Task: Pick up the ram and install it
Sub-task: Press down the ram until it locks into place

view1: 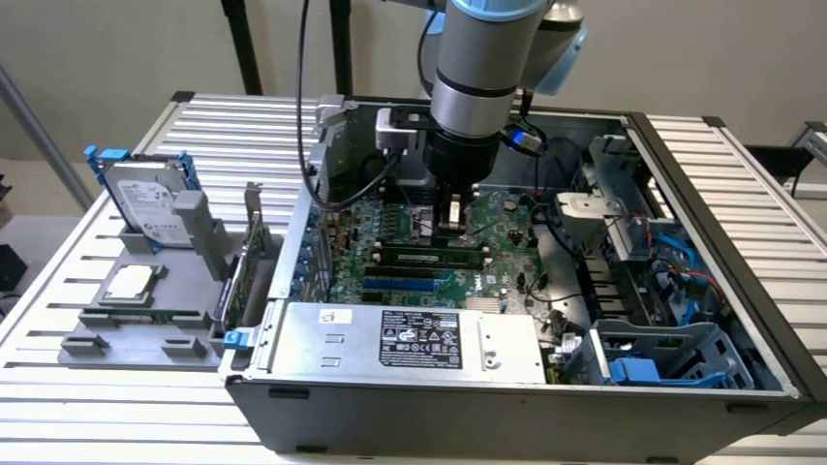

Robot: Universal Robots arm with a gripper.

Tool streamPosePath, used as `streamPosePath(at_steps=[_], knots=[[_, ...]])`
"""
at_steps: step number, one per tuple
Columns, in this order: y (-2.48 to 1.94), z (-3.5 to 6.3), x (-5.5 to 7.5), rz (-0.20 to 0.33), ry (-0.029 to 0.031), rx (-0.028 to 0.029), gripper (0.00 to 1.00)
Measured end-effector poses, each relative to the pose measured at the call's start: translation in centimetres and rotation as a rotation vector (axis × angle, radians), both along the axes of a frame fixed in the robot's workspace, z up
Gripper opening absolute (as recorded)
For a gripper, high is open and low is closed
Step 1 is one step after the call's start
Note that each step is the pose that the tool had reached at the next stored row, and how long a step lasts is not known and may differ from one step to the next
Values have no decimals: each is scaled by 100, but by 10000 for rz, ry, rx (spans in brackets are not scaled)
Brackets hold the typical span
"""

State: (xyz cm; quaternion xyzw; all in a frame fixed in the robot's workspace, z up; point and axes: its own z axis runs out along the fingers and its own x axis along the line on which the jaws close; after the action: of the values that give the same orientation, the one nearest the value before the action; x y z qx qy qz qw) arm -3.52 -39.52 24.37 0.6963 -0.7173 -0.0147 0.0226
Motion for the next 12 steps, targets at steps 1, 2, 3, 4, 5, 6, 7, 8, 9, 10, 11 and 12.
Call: streamPosePath(at_steps=[1, 2, 3, 4, 5, 6, 7, 8, 9, 10, 11, 12], knots=[[0, -7, -2, 0, -6, 0, 11], [0, -19, -3, 1, -10, 0, 11], [0, -34, -7, 0, -17, 0, 11], [0, -49, -17, 0, -29, 1, 11], [0, -62, -31, 0, -47, 0, 11], [0, -75, -43, 0, -68, 0, 11], [0, -86, -51, 0, -85, 0, 11], [1, -96, -54, -1, -102, 1, 11], [1, -105, -55, 0, -116, 1, 11], [1, -113, -55, 1, -129, 0, 11], [1, -122, -55, 0, -143, 0, 11], [0, -131, -57, -1, -155, -4, 11]])
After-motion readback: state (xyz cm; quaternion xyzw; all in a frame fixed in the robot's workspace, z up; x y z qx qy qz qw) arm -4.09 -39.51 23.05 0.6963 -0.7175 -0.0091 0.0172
